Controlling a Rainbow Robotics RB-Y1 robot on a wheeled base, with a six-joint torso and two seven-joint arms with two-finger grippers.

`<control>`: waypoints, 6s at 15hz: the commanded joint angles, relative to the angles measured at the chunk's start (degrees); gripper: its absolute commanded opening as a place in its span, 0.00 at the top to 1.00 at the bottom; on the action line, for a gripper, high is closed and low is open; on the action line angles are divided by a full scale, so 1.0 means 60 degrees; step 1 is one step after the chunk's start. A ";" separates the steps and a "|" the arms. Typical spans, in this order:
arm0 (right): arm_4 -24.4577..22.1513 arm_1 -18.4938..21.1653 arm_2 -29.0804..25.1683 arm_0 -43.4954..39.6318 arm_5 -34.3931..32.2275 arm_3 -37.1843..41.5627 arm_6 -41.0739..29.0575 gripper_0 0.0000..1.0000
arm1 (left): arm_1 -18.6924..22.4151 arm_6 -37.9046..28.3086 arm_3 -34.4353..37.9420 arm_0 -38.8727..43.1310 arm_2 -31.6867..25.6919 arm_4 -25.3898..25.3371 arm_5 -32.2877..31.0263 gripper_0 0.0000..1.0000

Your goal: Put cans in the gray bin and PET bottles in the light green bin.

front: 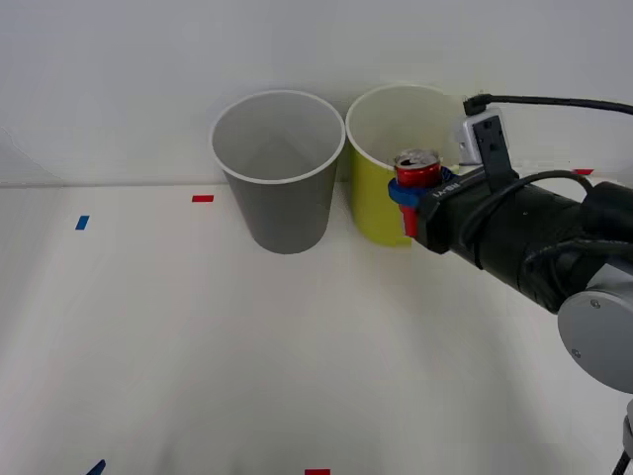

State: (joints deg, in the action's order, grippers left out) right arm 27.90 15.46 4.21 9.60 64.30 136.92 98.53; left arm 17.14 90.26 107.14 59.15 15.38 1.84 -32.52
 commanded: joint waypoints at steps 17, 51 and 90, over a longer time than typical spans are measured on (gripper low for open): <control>0.0433 0.0089 0.2858 0.5578 -0.5927 -0.7014 -0.1773 1.00 | 0.0000 0.0000 0.0000 0.0000 0.0000 0.0000 0.0000 0.00; -0.0900 0.3048 0.3121 0.0920 -0.8725 -0.3102 -0.2725 0.00 | 0.0000 0.0000 0.0000 0.0000 0.0000 0.0000 0.0000 0.00; -0.3405 0.1217 0.0997 -1.0901 -1.5200 -0.4304 -0.1919 0.00 | 0.0000 0.0000 0.0000 0.0000 0.0000 0.0000 0.0000 0.00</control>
State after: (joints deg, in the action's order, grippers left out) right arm 7.71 22.38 9.83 -54.42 -26.34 111.10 87.10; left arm 17.14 90.26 107.14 59.15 15.38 1.85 -32.52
